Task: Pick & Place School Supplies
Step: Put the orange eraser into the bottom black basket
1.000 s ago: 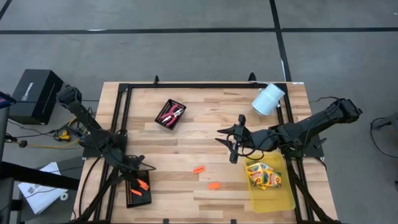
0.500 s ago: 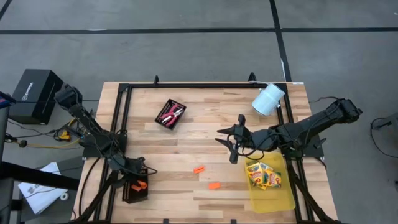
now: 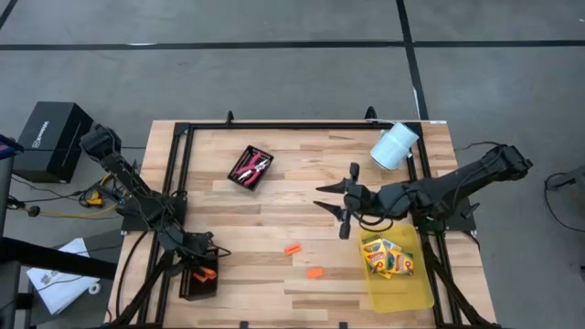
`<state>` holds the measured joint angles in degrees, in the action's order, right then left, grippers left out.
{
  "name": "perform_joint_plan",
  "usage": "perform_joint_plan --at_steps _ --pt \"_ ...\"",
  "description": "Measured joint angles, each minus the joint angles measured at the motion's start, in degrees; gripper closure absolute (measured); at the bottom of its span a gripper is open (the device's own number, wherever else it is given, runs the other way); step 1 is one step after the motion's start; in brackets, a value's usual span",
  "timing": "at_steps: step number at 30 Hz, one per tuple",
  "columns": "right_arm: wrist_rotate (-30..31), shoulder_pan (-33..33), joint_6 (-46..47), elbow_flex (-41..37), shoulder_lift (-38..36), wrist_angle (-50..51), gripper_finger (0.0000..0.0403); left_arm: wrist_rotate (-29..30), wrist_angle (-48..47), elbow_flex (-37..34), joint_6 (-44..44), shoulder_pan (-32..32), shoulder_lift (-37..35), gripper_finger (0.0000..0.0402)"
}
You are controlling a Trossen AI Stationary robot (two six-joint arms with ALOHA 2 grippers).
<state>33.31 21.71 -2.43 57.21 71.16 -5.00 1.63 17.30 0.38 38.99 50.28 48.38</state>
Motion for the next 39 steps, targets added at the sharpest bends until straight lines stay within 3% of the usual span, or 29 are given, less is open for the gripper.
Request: perform_joint_plan --at_steps 12,17,23,28,33,39 --pt "-2.06 0.00 -5.73 4.74 -0.02 0.35 0.0252 0.53 0.11 4.97 -7.70 -0.35 0.02 0.0270" --pt "-1.99 0.00 -5.72 4.79 -0.02 1.76 0.0255 5.60 0.28 7.54 -15.73 -2.17 0.01 0.0270" --pt "-1.94 0.00 -5.71 4.79 0.26 2.18 0.0253 18.96 0.41 10.78 -27.10 -11.21 0.00 0.0270" --pt "-1.93 0.00 -5.69 4.79 0.42 2.69 0.0255 18.82 0.37 13.92 -34.64 -22.61 1.39 0.0270" --pt "-1.89 0.00 -5.68 4.79 0.44 3.13 0.0260 14.55 0.32 18.97 -35.35 -31.53 9.54 0.0270" --pt "-1.83 0.00 -5.67 4.79 0.44 4.78 0.0260 14.19 0.30 28.91 -37.92 -35.13 26.45 0.0270"
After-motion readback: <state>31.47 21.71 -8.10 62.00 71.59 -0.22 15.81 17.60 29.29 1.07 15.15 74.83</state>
